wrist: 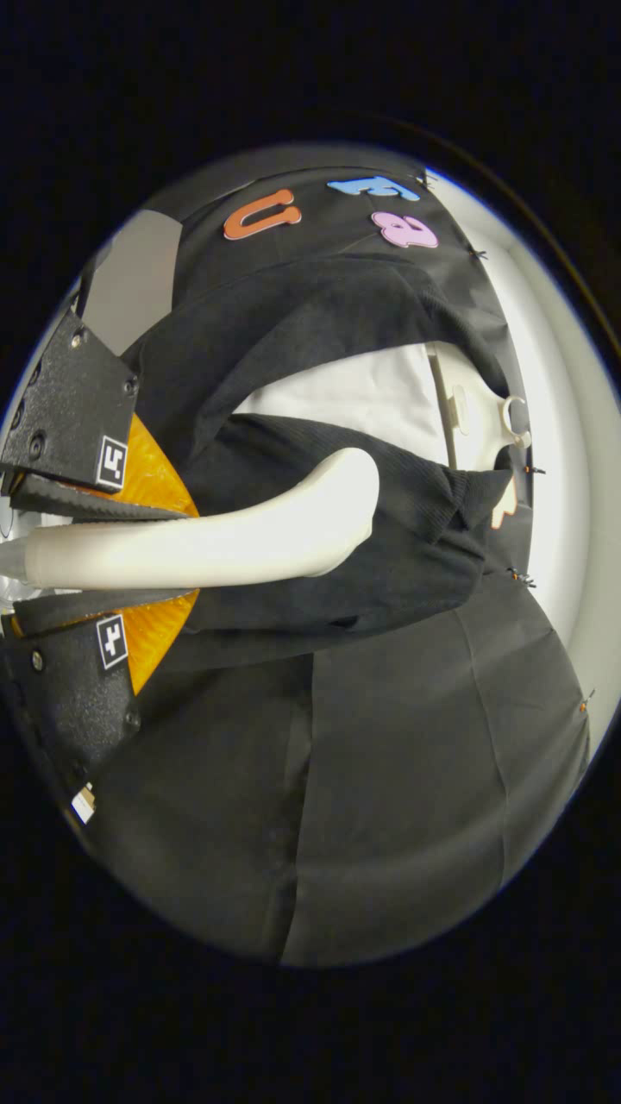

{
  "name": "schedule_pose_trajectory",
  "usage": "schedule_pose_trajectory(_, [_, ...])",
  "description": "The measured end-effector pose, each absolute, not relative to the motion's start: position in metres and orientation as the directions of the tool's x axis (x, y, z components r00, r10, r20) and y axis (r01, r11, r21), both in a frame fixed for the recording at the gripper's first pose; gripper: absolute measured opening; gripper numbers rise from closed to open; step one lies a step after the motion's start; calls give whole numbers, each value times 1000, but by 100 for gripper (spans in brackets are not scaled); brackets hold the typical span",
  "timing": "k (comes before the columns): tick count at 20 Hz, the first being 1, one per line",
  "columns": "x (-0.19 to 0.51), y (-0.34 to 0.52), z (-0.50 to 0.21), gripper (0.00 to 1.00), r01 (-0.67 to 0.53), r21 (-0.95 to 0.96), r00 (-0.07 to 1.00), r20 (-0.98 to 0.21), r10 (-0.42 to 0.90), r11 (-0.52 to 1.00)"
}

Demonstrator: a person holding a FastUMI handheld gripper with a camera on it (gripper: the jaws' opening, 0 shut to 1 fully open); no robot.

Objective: Iron the clothes twice with a garment steamer, once on the left side and once on the right side.

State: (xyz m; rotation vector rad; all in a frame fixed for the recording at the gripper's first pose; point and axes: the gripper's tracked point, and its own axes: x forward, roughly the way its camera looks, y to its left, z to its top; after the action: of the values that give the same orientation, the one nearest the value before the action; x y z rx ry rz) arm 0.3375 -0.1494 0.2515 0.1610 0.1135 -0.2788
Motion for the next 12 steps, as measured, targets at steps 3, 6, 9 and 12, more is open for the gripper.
schedule_pose_trajectory(3, [338, -148, 238, 40, 282, 133, 953, -154, -261, 950])
schedule_pose_trajectory(6, [339, -146, 223, 40, 282, 123, 950, -173, -259, 951])
schedule_pose_trajectory(9, [339, -143, 212, 40, 280, 111, 948, -188, -256, 954])
schedule_pose_trajectory(12, [338, -138, 198, 40, 276, 111, 946, -205, -250, 955])
